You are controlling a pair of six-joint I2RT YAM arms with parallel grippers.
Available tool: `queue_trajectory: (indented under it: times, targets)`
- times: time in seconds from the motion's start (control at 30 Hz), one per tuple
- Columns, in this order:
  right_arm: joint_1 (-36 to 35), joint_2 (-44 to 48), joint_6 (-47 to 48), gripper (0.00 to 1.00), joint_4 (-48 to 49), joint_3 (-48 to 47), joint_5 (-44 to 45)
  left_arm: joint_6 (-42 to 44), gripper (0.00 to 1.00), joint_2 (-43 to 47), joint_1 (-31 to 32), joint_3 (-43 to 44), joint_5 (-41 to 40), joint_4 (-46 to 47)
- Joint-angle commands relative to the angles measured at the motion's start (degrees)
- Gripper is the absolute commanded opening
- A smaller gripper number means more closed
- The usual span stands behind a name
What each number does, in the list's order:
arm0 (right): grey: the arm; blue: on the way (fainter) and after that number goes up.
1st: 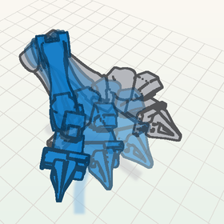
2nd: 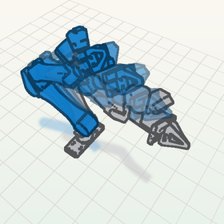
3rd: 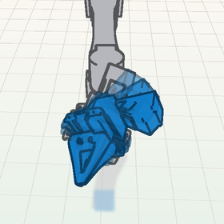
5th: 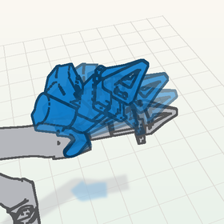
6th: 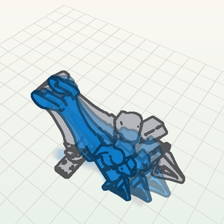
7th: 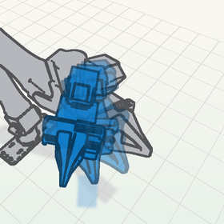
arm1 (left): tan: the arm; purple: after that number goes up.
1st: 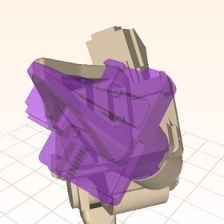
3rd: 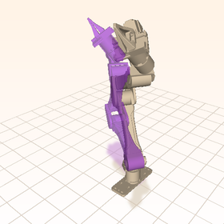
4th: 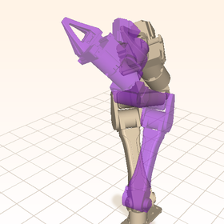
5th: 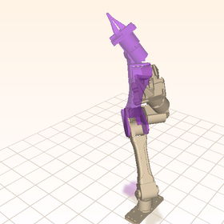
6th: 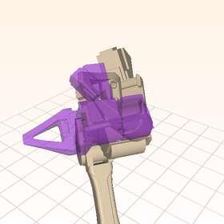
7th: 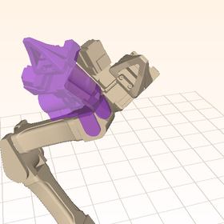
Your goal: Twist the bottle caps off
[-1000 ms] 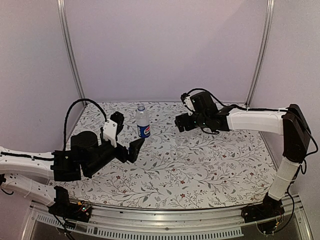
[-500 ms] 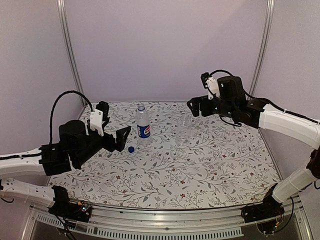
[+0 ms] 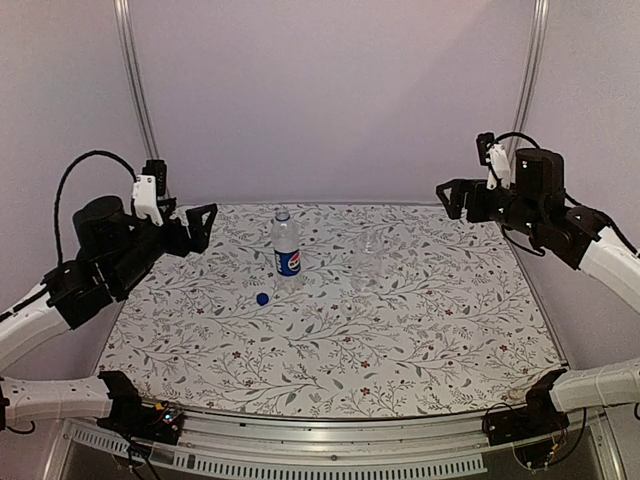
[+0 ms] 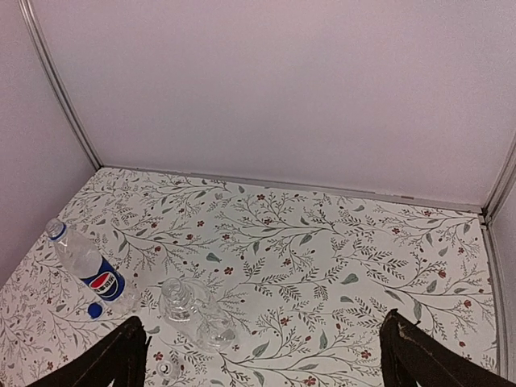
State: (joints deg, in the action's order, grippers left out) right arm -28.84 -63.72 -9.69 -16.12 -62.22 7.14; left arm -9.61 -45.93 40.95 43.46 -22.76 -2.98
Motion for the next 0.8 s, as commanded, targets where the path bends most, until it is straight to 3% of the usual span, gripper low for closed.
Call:
queue_trajectory:
  times: [0.0, 0.3, 0.77]
  targets:
    - [0.0, 2.5, 2.3, 0.99, -2.6, -0.1, 1.7, 2.0, 1.00, -1.1, -3.5, 4.4, 5.4, -3.8]
    - [0.0, 6.7, 5.8, 0.99, -0.4, 3.3, 1.9, 7.7, 1.00, 0.5, -4.5, 2.1, 6.6, -0.6]
    - [0.0, 7.3, 7.1, 0.99, 1.1, 5.2, 2.6, 8.4, 1.00, 5.2, -5.8, -2.4, 6.3, 2.0]
